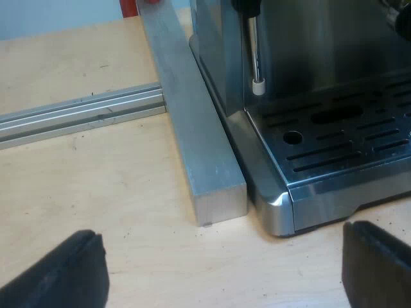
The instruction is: Put the handle in the coffee machine
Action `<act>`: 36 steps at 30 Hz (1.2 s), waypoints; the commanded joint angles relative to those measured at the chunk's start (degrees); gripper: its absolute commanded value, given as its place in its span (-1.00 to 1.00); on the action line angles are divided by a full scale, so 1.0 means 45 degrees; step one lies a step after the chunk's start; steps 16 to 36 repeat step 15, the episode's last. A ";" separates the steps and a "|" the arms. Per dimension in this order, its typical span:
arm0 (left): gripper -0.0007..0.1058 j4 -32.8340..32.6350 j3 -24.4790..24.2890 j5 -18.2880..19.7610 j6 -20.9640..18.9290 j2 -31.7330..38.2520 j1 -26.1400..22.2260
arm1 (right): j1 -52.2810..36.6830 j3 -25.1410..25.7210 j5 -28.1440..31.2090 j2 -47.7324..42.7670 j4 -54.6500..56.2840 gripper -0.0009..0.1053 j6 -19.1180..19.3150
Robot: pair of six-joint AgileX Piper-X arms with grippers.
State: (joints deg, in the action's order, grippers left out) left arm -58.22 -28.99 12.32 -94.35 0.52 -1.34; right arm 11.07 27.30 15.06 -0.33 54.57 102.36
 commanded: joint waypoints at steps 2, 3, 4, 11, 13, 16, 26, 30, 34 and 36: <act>0.43 0.0077 -0.0048 -0.0116 -0.0032 0.1452 0.0057 | -0.0050 0.0078 0.0038 -0.0597 -0.0108 0.26 0.0071; 0.43 0.0077 -0.0048 -0.0116 -0.0032 0.1620 0.0057 | -0.0050 0.0078 0.0038 -0.0597 -0.0108 0.26 0.0071; 0.43 0.0027 -0.0048 -0.0116 -0.0032 0.1878 0.0057 | -0.0050 0.0078 0.0038 -0.0597 -0.0108 0.26 0.0071; 0.43 0.0376 0.0097 -0.0032 -0.0032 0.1821 0.0026 | -0.0050 0.0078 0.0038 -0.0597 -0.0108 0.26 0.0071; 0.43 0.0374 0.0097 -0.0032 -0.0032 0.1821 0.0026 | -0.0050 0.0078 0.0038 -0.0597 -0.0108 0.26 0.0071; 0.43 0.0374 0.0097 -0.0032 -0.0032 0.1821 0.0026 | -0.0050 0.0078 0.0038 -0.0597 -0.0108 0.26 0.0071; 0.43 0.0374 0.0097 -0.0032 -0.0032 0.1821 0.0026 | -0.0050 0.0078 0.0038 -0.0597 -0.0108 0.26 0.0071; 0.43 0.0374 0.0097 -0.0032 -0.0032 0.1821 0.0026 | -0.0050 0.0078 0.0038 -0.0597 -0.0108 0.26 0.0071; 0.43 0.0374 0.0097 -0.0032 -0.0032 0.1821 0.0026 | -0.0050 0.0078 0.0038 -0.0597 -0.0108 0.26 0.0071; 0.43 0.0374 0.0097 -0.0032 -0.0032 0.1821 0.0026 | -0.0050 0.0078 0.0038 -0.0597 -0.0108 0.26 0.0071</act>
